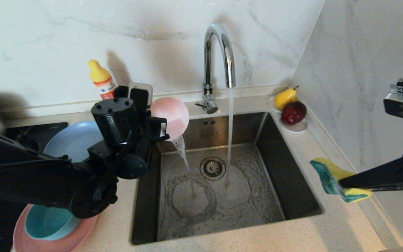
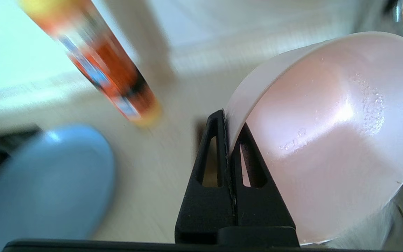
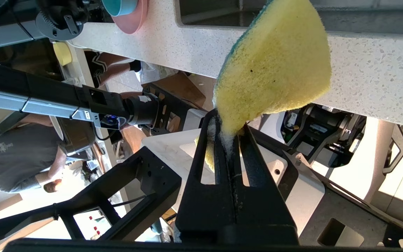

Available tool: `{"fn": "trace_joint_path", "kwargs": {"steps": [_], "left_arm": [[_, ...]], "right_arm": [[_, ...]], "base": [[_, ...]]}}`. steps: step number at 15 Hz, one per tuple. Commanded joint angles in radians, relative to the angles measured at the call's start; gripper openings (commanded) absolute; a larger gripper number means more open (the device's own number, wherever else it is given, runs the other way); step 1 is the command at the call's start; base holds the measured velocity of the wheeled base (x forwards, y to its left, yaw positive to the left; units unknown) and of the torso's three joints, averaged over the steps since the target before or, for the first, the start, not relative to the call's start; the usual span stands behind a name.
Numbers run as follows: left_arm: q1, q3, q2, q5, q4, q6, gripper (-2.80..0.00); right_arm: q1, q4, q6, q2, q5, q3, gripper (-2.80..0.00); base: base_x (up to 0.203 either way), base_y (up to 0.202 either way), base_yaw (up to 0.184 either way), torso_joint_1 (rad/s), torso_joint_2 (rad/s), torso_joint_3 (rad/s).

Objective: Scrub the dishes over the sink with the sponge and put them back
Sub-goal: Rinse the bowl, then place the bowl on the table

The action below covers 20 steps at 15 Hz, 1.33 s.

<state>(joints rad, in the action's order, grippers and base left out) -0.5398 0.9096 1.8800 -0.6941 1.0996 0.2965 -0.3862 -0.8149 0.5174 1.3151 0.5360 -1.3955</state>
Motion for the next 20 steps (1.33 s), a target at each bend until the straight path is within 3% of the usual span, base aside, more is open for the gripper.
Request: {"fn": "trace_joint_path", "kwargs": {"steps": [1,4,20], "left_arm": [[0.003,-0.017,-0.006,-0.004,0.113,0.058,-2.80],[0.003,-0.046,0.016,-0.001,0.180,0.076,-2.80],[0.006,-0.032,0.006,0.004,0.179,0.093,-2.80]], "right_arm": [[0.000,-0.004,0.003,-0.003,0.004,0.001,-2.80],[0.000,-0.004,0.004,0.000,0.004,0.000,-2.80],[0.000,-0.004,0.006,-0.009,0.004,0.015,-2.80]], "base": [[0.000,0.000,0.000,0.000,0.00,0.000],[0.000,0.000,0.000,0.000,0.00,0.000],[0.000,0.000,0.000,0.000,0.00,0.000]]}}
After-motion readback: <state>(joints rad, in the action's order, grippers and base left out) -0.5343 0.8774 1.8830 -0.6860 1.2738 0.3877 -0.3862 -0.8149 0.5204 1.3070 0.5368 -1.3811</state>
